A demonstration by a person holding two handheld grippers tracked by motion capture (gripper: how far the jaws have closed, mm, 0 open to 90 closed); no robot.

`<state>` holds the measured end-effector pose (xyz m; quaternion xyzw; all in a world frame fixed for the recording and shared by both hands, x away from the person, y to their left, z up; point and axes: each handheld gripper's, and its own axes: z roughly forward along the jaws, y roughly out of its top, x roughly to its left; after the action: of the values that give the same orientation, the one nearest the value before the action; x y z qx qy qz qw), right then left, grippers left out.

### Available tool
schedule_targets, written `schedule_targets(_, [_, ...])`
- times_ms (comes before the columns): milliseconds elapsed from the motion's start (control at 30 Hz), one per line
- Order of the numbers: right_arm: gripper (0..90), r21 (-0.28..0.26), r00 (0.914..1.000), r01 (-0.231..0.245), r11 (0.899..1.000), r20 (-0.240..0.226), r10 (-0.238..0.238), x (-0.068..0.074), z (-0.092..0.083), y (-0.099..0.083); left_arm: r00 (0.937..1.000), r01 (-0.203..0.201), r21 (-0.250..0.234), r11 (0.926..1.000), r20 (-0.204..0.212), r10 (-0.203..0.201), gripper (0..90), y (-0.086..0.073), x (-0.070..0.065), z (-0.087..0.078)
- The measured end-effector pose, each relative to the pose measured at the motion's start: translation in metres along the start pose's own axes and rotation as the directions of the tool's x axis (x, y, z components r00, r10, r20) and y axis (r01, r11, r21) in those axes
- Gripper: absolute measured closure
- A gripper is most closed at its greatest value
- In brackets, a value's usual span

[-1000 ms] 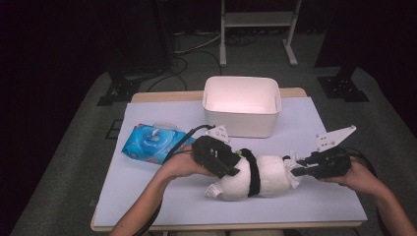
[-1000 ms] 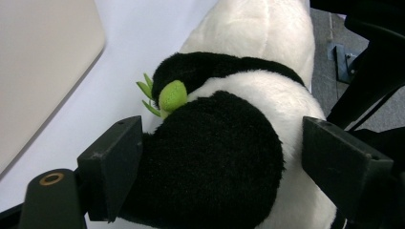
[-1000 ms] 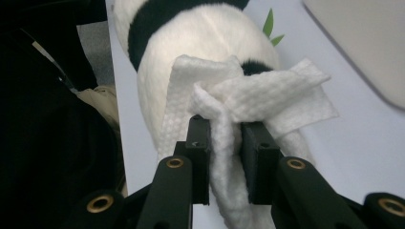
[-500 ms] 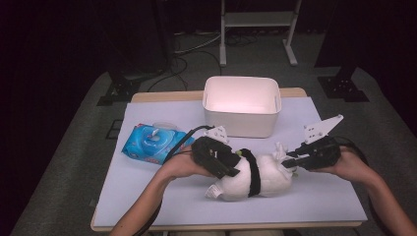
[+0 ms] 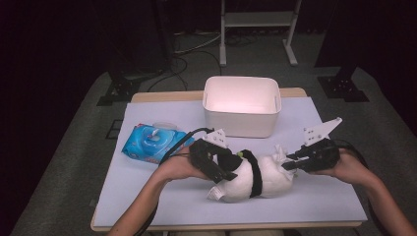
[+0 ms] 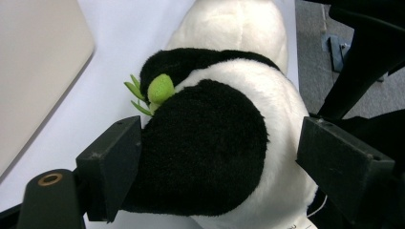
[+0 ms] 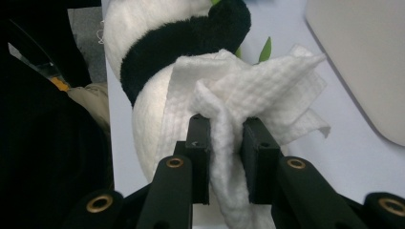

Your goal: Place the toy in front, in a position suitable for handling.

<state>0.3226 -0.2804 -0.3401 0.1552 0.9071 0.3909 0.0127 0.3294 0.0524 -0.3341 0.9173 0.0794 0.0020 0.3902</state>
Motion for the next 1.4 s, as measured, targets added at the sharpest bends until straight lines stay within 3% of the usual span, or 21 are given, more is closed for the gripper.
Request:
schedule_targets(67, [74.4, 0.001, 1.0, 0.0, 1.0, 0.0, 0.0, 0.0, 0.0, 0.0, 0.9995, -0.026, 0.011, 0.9996, -0.018, 0.026, 15.0, 0.0, -0.001, 0.002])
schedule_targets(233, [74.6, 0.027, 1.0, -0.005, 1.0, -0.001, 0.005, 0.003, 0.0, -0.003, 0.9985, -0.043, 0.011, 0.999, -0.033, 0.043, 16.1, 0.002, 0.006, 0.006])
schedule_targets(633, [74.8, 0.025, 0.999, -0.044, 0.999, -0.008, 0.044, 0.005, 0.0, -0.013, 0.9973, -0.051, 0.05, 0.9974, -0.05, 0.054, 16.0, 0.018, 0.02, 0.008])
schedule_targets(767, [74.8, 0.02, 0.999, -0.043, 0.999, -0.012, 0.043, 0.007, -0.001, -0.016, 0.9989, -0.03, 0.044, 0.9986, -0.036, 0.032, 16.0, 0.016, 0.021, 0.01])
schedule_targets(967, [74.6, 0.062, 0.999, 0.03, 0.998, 0.031, -0.032, 0.011, -0.004, -0.001, 0.9994, -0.023, 0.038, 0.999, -0.024, 0.024, 16.1, 0.012, 0.021, 0.012])
schedule_targets(1200, [74.4, 0.115, 0.9937, 0.11, 0.987, 0.008, -0.112, 0.014, 0.012, 0.035, 0.9994, -0.028, 0.032, 0.9991, -0.018, 0.028, 16.1, 0.013, 0.019, 0.015])
schedule_targets(1400, [74.0, 0.14, 0.9906, 0.136, 0.981, -0.005, -0.137, 0.014, 0.024, 0.048, 0.9995, -0.029, 0.024, 0.9993, -0.013, 0.029, 16.0, 0.013, 0.02, 0.016])
